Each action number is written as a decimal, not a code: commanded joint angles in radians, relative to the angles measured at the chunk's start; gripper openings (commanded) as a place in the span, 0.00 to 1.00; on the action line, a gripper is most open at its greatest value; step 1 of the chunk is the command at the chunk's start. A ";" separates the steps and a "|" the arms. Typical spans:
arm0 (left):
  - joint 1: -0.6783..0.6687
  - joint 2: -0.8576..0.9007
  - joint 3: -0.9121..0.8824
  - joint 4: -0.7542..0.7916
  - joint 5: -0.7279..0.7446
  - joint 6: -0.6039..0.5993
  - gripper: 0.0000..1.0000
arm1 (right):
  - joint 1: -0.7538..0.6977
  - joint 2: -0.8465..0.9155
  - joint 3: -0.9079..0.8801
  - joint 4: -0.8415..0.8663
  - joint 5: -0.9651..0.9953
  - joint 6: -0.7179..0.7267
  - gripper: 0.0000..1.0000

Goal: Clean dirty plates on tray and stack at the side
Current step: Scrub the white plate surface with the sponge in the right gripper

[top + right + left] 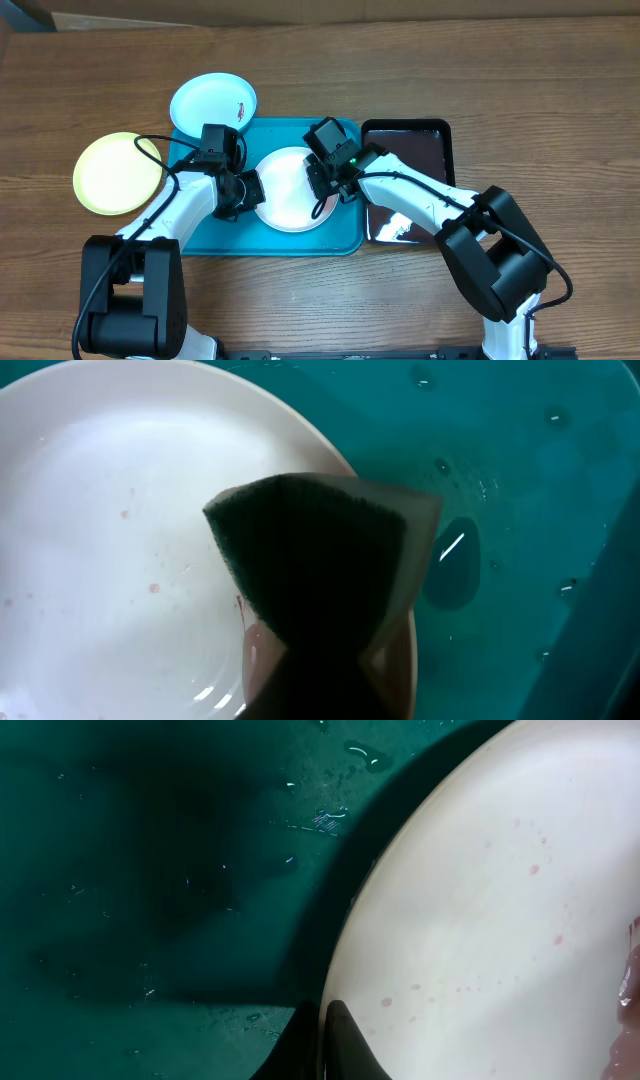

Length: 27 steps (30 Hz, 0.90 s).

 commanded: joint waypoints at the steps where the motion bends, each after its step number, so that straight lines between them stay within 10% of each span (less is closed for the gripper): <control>1: -0.004 -0.009 0.014 0.000 -0.018 0.012 0.05 | 0.003 0.031 0.015 0.002 0.019 -0.001 0.18; 27: -0.004 -0.009 0.014 0.000 -0.017 0.012 0.04 | 0.003 0.084 0.013 0.010 -0.126 0.055 0.04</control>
